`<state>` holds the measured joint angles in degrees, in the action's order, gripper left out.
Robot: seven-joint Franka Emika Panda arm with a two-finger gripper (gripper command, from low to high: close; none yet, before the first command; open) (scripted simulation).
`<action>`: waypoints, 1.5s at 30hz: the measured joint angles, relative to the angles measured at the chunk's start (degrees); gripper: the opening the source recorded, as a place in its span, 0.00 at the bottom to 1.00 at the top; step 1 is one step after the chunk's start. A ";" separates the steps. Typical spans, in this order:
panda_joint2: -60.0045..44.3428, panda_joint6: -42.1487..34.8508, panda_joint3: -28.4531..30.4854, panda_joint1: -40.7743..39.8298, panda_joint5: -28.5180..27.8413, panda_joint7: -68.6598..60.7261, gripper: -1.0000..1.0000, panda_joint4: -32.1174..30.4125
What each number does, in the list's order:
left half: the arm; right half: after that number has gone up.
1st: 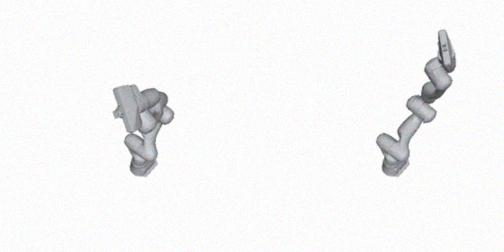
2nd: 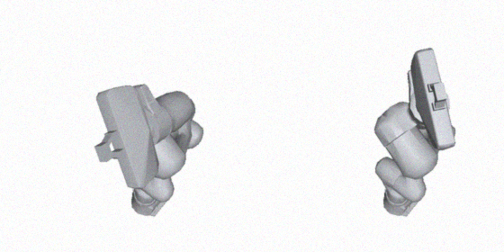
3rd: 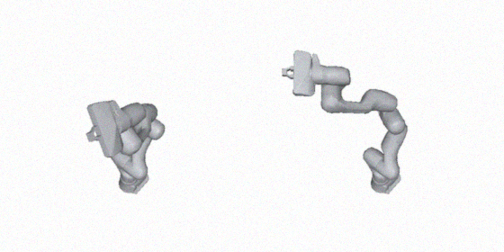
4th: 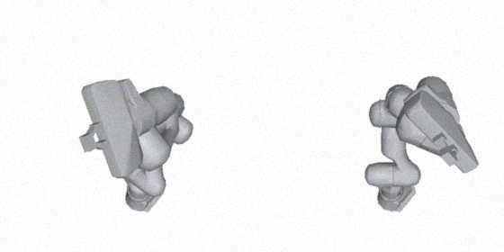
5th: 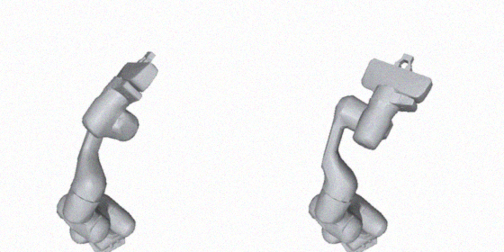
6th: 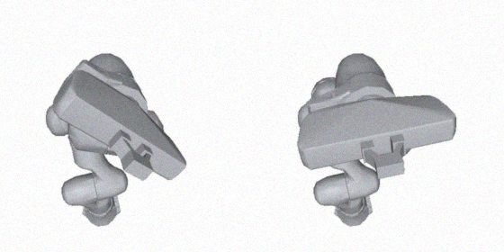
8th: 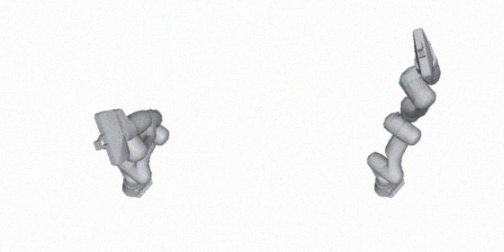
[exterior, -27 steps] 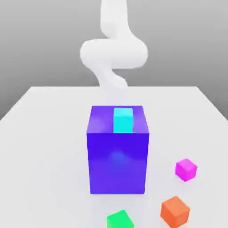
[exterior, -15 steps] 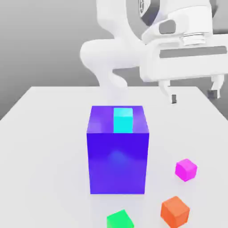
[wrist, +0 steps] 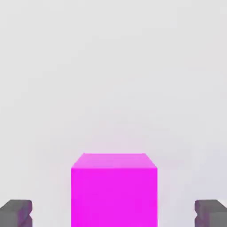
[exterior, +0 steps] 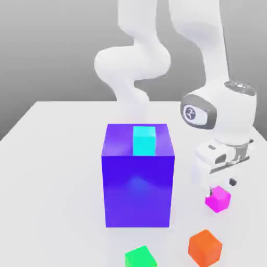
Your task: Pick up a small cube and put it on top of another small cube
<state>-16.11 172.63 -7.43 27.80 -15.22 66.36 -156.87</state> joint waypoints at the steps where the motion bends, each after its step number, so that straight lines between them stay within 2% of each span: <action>1: -1.45 1.18 1.47 1.29 -0.84 0.68 0.00 0.31; 8: -1.53 1.28 1.60 1.39 -1.10 0.91 0.00 0.33; 14: 9.62 -7.32 -5.43 -3.16 9.46 -7.05 0.00 -2.13; 19: 8.10 -14.90 -3.94 -5.39 13.10 -5.75 0.00 3.95; 30: -1.44 -28.75 4.48 -8.97 15.89 9.89 0.00 20.99; 36: -2.58 -30.72 9.95 -8.66 18.01 27.23 0.00 23.72; 45: -1.48 -30.25 16.96 -7.64 20.46 53.70 0.00 23.97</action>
<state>-17.59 142.39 9.53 20.17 5.23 120.05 -132.90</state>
